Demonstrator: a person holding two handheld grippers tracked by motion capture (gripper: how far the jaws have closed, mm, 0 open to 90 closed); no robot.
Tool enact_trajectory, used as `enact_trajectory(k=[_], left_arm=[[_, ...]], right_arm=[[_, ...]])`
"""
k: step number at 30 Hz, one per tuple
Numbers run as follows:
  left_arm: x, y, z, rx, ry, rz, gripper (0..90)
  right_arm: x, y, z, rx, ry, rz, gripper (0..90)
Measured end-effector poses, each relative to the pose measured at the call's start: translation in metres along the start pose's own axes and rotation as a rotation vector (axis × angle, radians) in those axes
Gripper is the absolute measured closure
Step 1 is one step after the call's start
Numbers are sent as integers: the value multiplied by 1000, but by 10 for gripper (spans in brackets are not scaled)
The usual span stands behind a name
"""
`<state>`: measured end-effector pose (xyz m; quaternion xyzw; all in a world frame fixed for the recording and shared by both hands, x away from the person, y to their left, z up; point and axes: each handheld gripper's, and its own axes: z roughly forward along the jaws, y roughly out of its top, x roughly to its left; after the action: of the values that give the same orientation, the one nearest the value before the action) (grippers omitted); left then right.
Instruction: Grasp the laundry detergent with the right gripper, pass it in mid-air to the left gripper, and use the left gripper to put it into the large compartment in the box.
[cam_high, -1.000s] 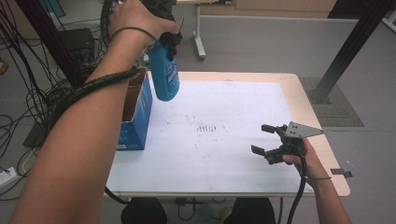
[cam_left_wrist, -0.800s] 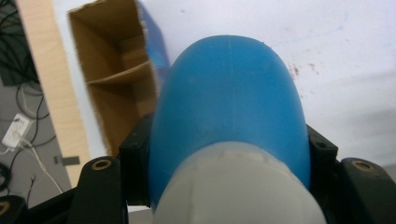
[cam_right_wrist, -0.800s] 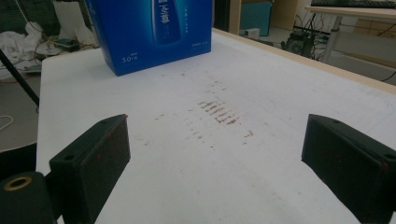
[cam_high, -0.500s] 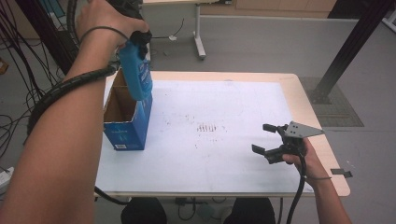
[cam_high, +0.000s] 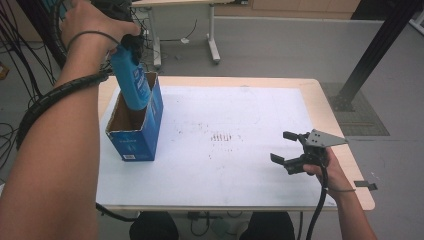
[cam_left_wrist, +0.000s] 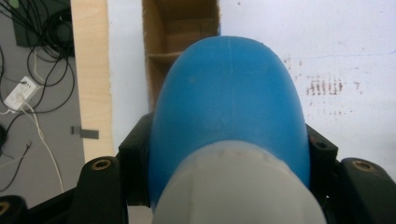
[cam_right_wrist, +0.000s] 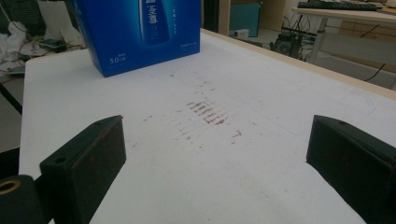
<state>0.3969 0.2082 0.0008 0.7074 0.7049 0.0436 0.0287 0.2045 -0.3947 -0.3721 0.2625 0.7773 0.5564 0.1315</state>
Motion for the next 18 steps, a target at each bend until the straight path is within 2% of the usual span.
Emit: enact_trajectory(k=[4,6,8,18], left_arm=[[1,1,4,8,27,-20,377],[3,3,6,18,27,-33,377],[7,1,7,8,27,-41,377],[9,1,6,7,57,-47,377]], right_arm=[[0,-1,-1,-2,-2,1,41],[0,-1,-1,-3,-3,5,41],[-1,-2,-2,-3,-2,8,42],[-1,-3,-4,-6,-10,9,44]])
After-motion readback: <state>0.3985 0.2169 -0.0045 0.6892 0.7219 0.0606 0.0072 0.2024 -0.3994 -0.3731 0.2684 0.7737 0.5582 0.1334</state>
